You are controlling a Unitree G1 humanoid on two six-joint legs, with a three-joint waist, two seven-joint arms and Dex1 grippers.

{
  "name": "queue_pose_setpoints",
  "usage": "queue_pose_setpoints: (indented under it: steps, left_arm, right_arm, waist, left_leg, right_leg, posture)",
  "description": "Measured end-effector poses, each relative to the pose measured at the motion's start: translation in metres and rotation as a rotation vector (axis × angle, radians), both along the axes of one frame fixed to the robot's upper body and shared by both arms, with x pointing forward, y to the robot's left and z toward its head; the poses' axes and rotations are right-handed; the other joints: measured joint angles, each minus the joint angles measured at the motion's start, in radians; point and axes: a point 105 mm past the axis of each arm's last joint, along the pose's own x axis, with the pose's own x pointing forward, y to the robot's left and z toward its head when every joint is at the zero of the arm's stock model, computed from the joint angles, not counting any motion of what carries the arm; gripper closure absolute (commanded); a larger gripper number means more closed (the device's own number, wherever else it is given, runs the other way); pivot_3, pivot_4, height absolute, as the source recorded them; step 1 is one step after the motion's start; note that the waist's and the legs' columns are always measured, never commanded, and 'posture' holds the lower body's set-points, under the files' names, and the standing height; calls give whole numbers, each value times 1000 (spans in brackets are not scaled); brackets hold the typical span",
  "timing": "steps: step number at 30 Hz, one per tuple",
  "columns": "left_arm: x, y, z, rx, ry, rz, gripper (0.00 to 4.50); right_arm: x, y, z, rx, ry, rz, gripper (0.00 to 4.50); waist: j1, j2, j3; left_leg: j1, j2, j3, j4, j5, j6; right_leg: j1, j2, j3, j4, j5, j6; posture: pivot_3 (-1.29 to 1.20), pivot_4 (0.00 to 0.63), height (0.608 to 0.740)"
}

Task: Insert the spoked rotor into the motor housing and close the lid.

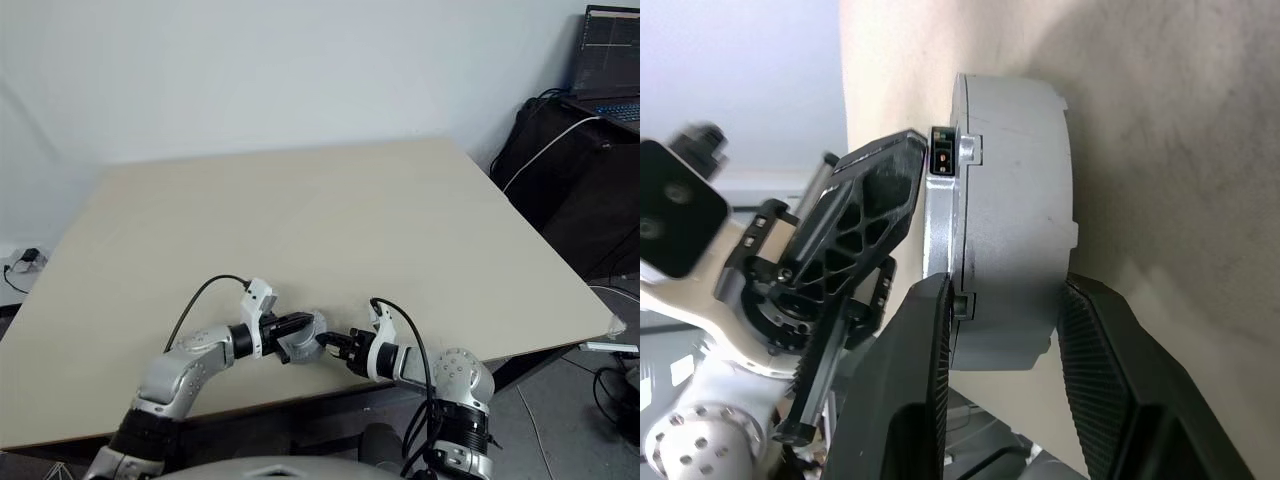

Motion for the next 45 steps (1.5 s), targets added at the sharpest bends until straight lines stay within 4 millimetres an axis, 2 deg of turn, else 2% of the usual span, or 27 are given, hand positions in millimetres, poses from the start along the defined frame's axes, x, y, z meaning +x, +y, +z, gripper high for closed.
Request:
queue_pose_setpoints:
  steps: [3, 5, 8, 10, 13, 15, 16, 18, 21, 24, 29, 36, 45]
  left_arm:
    - [10, 11, 12, -71, -36, 162, 4500]
    - [20, 30, 33, -178, -96, 331, 4500]
    - [20, 47, 51, -299, -126, 468, 4500]
    - [9, 56, 49, -377, -86, 544, 4500]
    - [-13, 61, 31, -453, 34, 609, 4500]
    - [-30, 62, 21, -515, 117, 635, 4124]
    - [-31, 62, 21, -525, 123, 637, 3731]
    - [-40, 64, 26, -617, 142, 655, 3560]
    - [-57, 69, 20, -723, 207, 714, 2700]
    - [-65, 69, 16, -791, 253, 765, 1695]
    - [-66, 66, 21, -894, 280, 768, 39]
    - [-66, 58, 28, -1033, 327, 739, 39]
    - [-64, 44, 31, -1098, 371, 682, 39]
  right_arm:
    - [0, 0, 1, 5, -2, -2, 3280]
    - [-1, 0, 1, 8, -2, -6, 3280]
    - [-1, -1, 1, 9, 0, -12, 3280]
    - [-1, -1, 1, 12, 3, -17, 3280]
    - [0, -4, 2, 25, 2, -35, 3280]
    - [0, -5, 3, 30, 5, -44, 3280]
    - [0, -5, 3, 30, 4, -45, 3280]
    - [0, -5, 5, 42, 1, -44, 3285]
    - [3, -6, 8, 63, -9, -61, 3297]
    - [8, -7, 12, 63, -27, -80, 3297]
    - [27, -6, 29, 86, -106, -118, 3297]
    - [34, 2, 43, 125, -149, -114, 3297]
    - [33, 20, 58, 167, -182, -35, 3297]
  waist:
    - [1, -1, 1]
    - [3, -2, 1]
    - [4, -2, 1]
    - [3, -2, 1]
    - [8, -6, 5]
    - [9, -7, 7]
    - [9, -7, 7]
    - [8, -8, 11]
    - [4, -10, 15]
    - [7, -11, 19]
    - [8, -11, 21]
    - [7, -11, 21]
    - [3, -10, 21]
  left_leg:
    - [-1, 0, 0, -1, 0, -1]
    - [-2, 0, 0, -1, 0, -1]
    - [-2, 0, 0, -2, 0, -1]
    - [-2, 0, 0, -2, -1, -1]
    - [-2, 0, -1, -2, -1, -1]
    - [-2, 0, -1, -2, -1, -1]
    - [-2, 0, -1, -1, -1, -1]
    - [-2, 0, 0, 0, -1, -1]
    - [-3, 0, 0, -1, -1, -1]
    - [-3, -1, 0, -1, -1, -1]
    - [-3, -1, 0, 0, -1, -1]
    - [-5, -1, 1, 0, -1, 0]
    - [-4, -1, 2, 1, -1, 0]
  right_leg:
    - [0, 0, 0, 0, 0, 0]
    - [-1, -1, 1, 0, 0, 0]
    - [0, -1, 1, -1, 0, 0]
    - [0, -1, 1, -1, -1, 0]
    - [-2, -1, -1, -2, -3, -2]
    - [-2, -1, -3, -2, -5, -5]
    - [-2, -1, -3, -2, -5, -5]
    - [-1, 0, -4, -2, -7, -2]
    - [-3, 0, -3, -2, -7, -3]
    - [-3, -1, -3, -2, -7, -3]
    - [-2, 5, -3, -2, -7, -2]
    - [0, 6, -2, -2, -6, -4]
    - [1, 7, -2, -1, -6, -4]
  posture:
    - [0, 0, 740]
    - [0, 0, 740]
    - [0, 0, 740]
    - [0, 0, 740]
    - [0, 0, 740]
    - [0, 0, 740]
    - [0, 0, 740]
    - [0, 0, 740]
    - [0, 0, 740]
    - [0, 0, 740]
    - [0, 0, 740]
    - [0, 0, 740]
    - [0, 0, 740]
